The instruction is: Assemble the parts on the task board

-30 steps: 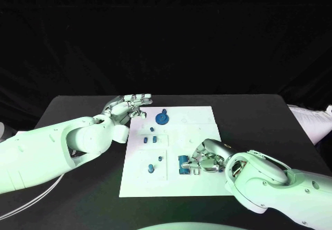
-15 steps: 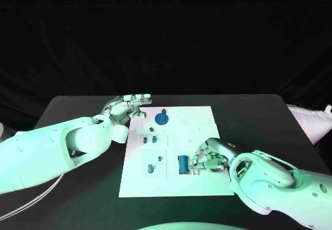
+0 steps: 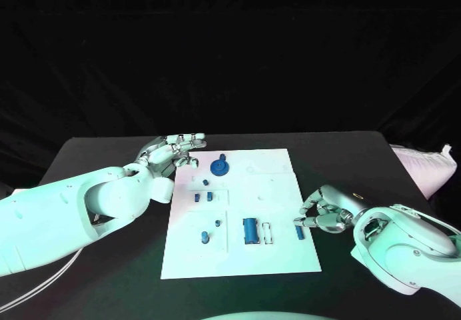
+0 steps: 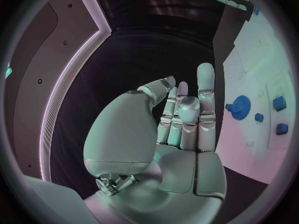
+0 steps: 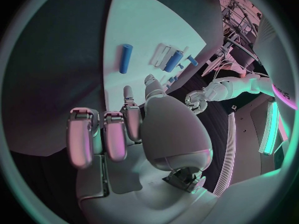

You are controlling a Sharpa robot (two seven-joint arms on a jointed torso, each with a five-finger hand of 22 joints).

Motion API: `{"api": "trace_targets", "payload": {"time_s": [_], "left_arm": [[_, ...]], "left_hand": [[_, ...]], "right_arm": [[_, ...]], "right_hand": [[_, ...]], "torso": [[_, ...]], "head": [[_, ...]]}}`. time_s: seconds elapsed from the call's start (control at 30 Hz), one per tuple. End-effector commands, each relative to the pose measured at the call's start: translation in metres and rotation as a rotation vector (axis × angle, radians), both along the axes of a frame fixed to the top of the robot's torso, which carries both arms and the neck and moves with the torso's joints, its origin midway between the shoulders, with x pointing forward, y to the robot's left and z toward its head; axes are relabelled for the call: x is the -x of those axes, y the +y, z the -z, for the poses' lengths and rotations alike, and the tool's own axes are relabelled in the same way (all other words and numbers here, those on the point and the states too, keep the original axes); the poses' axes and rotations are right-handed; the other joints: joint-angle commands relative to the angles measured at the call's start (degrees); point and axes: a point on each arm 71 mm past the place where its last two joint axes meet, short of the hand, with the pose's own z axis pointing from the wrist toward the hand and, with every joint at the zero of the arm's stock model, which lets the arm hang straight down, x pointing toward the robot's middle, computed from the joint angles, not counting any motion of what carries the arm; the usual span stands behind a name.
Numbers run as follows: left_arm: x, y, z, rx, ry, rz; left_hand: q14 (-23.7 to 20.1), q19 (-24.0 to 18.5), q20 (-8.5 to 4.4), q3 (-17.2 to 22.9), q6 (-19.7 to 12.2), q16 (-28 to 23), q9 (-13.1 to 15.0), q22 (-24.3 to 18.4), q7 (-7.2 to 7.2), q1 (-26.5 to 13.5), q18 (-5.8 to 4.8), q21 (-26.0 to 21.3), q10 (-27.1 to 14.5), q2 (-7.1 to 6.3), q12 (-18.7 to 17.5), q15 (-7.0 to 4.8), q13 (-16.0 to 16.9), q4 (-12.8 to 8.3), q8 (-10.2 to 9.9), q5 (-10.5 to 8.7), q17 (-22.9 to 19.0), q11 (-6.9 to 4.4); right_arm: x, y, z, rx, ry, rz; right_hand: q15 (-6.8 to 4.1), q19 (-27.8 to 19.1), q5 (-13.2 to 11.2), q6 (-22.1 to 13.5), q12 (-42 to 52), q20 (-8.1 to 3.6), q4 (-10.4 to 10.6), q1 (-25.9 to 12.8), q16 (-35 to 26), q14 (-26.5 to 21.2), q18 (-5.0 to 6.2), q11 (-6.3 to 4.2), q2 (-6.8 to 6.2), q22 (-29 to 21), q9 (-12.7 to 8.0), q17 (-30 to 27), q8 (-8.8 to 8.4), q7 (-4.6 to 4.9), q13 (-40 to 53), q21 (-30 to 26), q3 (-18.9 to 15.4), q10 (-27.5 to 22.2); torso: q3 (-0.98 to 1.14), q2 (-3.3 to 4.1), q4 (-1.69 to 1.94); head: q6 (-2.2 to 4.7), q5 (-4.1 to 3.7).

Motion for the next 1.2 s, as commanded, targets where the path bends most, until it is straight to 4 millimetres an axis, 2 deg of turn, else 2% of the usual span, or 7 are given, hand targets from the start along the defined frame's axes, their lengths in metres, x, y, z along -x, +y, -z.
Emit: {"api": "trace_targets", "payload": {"time_s": [0.03, 0.23, 0.43, 1.03, 1.13, 1.17, 1.2], "left_arm": [[0.001, -0.003, -0.001, 0.016, -0.004, 0.021], [0.001, -0.004, -0.001, 0.017, -0.002, 0.026], [0.001, -0.003, -0.001, 0.016, -0.001, 0.023], [0.001, -0.003, -0.001, 0.015, 0.0, 0.023], [0.001, -0.003, -0.001, 0.015, 0.0, 0.024], [0.001, -0.003, -0.001, 0.015, 0.0, 0.024], [0.001, -0.003, 0.0, 0.015, 0.0, 0.024]], "left_hand": [[-0.48, -0.38, 0.07, -0.23, -0.22, -0.21, -0.03, -0.06, 0.06, 0.01, 0.59, -0.33, -0.44, 0.6, 0.33, -0.07, -0.08, 0.07, 0.1, -0.26, -0.07, -0.13], [-0.52, -0.39, 0.07, -0.29, -0.21, -0.19, -0.03, -0.08, 0.04, 0.02, 0.6, -0.35, -0.49, 0.67, 0.45, -0.07, -0.07, 0.01, 0.12, -0.24, -0.15, -0.14], [-0.52, -0.39, 0.07, -0.29, -0.21, -0.19, -0.03, -0.08, 0.04, 0.02, 0.6, -0.35, -0.49, 0.67, 0.45, -0.07, -0.07, 0.01, 0.12, -0.24, -0.15, -0.14], [-0.54, -0.4, 0.08, -0.33, -0.17, -0.19, -0.02, -0.09, 0.03, -0.01, 0.6, -0.35, -0.52, 0.67, 0.49, -0.07, -0.07, 0.0, 0.15, -0.25, -0.2, -0.14], [-0.54, -0.4, 0.08, -0.33, -0.17, -0.19, -0.02, -0.09, 0.03, -0.01, 0.6, -0.35, -0.52, 0.67, 0.49, -0.07, -0.07, 0.0, 0.15, -0.25, -0.2, -0.14], [-0.54, -0.4, 0.08, -0.33, -0.17, -0.19, -0.02, -0.09, 0.03, -0.01, 0.6, -0.35, -0.52, 0.67, 0.49, -0.07, -0.07, 0.0, 0.15, -0.25, -0.2, -0.14], [-0.54, -0.4, 0.08, -0.33, -0.17, -0.19, -0.02, -0.09, 0.03, -0.01, 0.6, -0.35, -0.52, 0.67, 0.49, -0.07, -0.07, 0.0, 0.15, -0.25, -0.2, -0.14]], "right_arm": [[0.002, -0.001, 0.003, 0.106, -0.003, -0.061], [0.002, -0.004, 0.011, 0.164, 0.007, -0.078], [0.002, -0.002, 0.02, 0.182, 0.03, -0.088], [-0.001, 0.011, 0.03, 0.245, 0.023, -0.15], [-0.001, 0.014, 0.033, 0.295, 0.034, -0.182], [-0.001, 0.015, 0.034, 0.314, 0.037, -0.194], [-0.001, 0.017, 0.037, 0.345, 0.042, -0.214]], "right_hand": [[-0.01, 2.0, 0.51, 0.89, -0.93, 0.15, 0.55, -0.36, -0.33, 4.61, -0.68, -0.2, 0.39, 5.61, 0.17, 8.01, 0.42, -0.26, -7.04, -0.44, -0.12, -0.58], [-0.22, 1.97, 0.72, 1.68, -1.3, -0.04, 1.05, -0.67, -0.36, 4.61, -0.67, -0.45, 0.52, 5.58, 0.37, 7.99, 0.68, -0.57, -7.21, -0.48, -0.12, -0.62], [-0.33, 1.93, 0.83, 2.01, -1.73, -0.14, 1.27, -0.81, -0.4, 4.59, -0.65, -0.57, 0.52, 5.5, 0.5, 7.93, 0.79, -0.7, -7.44, -0.55, -0.14, -0.73], [-0.6, 1.96, 0.68, 2.33, -1.92, -0.39, 0.89, 0.33, -0.37, 4.62, -0.68, -0.86, 0.59, 5.59, 0.72, 8.03, 0.77, -1.01, -7.47, -0.51, 0.4, -0.7], [-0.77, 1.96, -1.41, 2.46, -2.12, -0.57, -0.09, 1.98, -0.35, 4.63, -0.69, -1.0, 0.36, 5.64, 0.88, 8.1, 0.66, -1.11, -7.5, -0.51, 1.06, -0.71], [-0.83, 1.97, -2.85, 2.54, -2.18, -0.64, -0.58, 2.8, -0.34, 4.64, -0.7, -1.04, 0.38, 5.65, 0.94, 8.15, 0.62, -1.15, -7.5, -0.5, 1.51, -0.71], [-0.9, 1.97, -5.84, 2.63, -2.3, -0.74, -1.26, 4.02, -0.31, 4.65, -0.71, -1.1, 0.46, 5.69, 1.01, 8.22, 0.51, -1.19, -7.51, -0.5, 2.44, -0.72]], "torso": [[0.03, -0.03, -0.08], [0.03, -0.03, 0.22], [0.03, 0.0, 0.03], [-0.03, -0.01, -0.03], [-0.02, -0.05, 0.03], [-0.02, -0.06, 0.04], [-0.02, -0.06, 0.04]], "head": [[-0.02, -0.42], [-0.12, -0.53], [-0.1, -0.16], [-0.25, 0.24], [-0.26, 0.21], [-0.27, 0.2], [-0.27, 0.2]]}}
